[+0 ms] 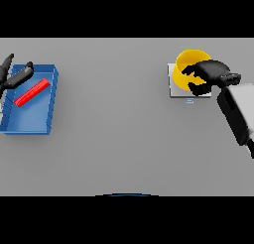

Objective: Pick up the red beaker and tilt it to pour out 1 green nut into yellow bowl. Pick up the yellow bowl and place it on the metallic measuring scale.

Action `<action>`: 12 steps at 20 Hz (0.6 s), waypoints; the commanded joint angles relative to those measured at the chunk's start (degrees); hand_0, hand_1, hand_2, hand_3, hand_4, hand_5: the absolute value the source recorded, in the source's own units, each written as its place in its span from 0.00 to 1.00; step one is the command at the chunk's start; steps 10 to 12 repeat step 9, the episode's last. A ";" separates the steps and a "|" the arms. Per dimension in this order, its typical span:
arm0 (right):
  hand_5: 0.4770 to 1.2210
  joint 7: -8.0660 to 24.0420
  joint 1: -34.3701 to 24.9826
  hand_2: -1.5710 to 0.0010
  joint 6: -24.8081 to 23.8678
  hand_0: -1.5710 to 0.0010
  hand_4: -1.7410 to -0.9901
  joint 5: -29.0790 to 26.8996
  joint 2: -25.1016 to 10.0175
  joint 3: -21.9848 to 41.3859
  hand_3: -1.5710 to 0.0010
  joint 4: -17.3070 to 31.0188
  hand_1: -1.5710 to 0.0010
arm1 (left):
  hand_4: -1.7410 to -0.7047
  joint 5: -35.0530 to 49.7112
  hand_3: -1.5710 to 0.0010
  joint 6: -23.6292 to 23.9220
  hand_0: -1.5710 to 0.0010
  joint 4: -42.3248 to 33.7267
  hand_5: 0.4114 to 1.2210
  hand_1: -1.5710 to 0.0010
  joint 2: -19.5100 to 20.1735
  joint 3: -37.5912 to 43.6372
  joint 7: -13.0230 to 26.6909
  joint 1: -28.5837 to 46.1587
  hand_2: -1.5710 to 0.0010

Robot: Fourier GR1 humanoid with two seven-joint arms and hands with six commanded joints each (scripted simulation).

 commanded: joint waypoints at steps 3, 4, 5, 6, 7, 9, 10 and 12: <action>0.47 -0.19 -0.16 0.88 -0.65 0.84 0.39 0.97 0.55 0.83 0.89 1.12 0.84 | 0.88 -0.23 1.00 -0.16 1.00 0.71 0.42 1.00 0.01 -0.09 0.37 -0.71 1.00; 0.46 -1.22 0.05 0.90 -0.13 0.87 0.41 1.18 -0.12 1.23 0.92 1.02 0.88 | 0.87 -0.04 1.00 -0.34 1.00 0.07 0.42 1.00 0.34 0.00 0.07 -0.10 1.00; 0.45 -0.87 -0.02 0.92 0.17 0.90 0.43 1.52 -0.45 1.47 0.93 1.15 0.90 | 0.87 -0.31 1.00 -0.18 1.00 0.83 0.42 1.00 0.19 -0.03 0.12 -0.45 1.00; 0.44 -0.10 -0.54 0.94 0.45 0.92 0.44 1.70 -0.25 1.46 0.95 1.85 0.92 | 0.87 -0.25 1.00 -0.32 1.00 0.32 0.42 1.00 0.22 -0.20 0.47 -0.19 1.00; 0.43 -0.40 -0.48 0.95 0.95 0.94 0.45 1.62 -0.46 1.56 0.96 1.71 0.94 | 0.88 -0.34 1.00 -0.36 1.00 0.62 0.43 1.00 0.05 -0.32 0.45 -0.66 1.00; 0.41 -0.12 -0.46 0.97 1.26 0.96 0.47 1.68 -0.04 1.80 0.97 1.70 0.96 | 0.88 -0.45 1.00 -0.03 1.00 0.46 0.43 1.00 0.18 -0.15 0.73 -0.82 1.00; 0.41 -0.12 -0.46 0.97 1.26 0.96 0.47 1.68 -0.04 1.80 0.97 1.70 0.96 | 0.88 -0.45 1.00 -0.03 1.00 0.46 0.43 1.00 0.18 -0.15 0.73 -0.82 1.00; 0.41 -0.12 -0.46 0.97 1.26 0.96 0.47 1.68 -0.04 1.80 0.97 1.70 0.96 | 0.88 -0.45 1.00 -0.03 1.00 0.46 0.43 1.00 0.18 -0.15 0.73 -0.82 1.00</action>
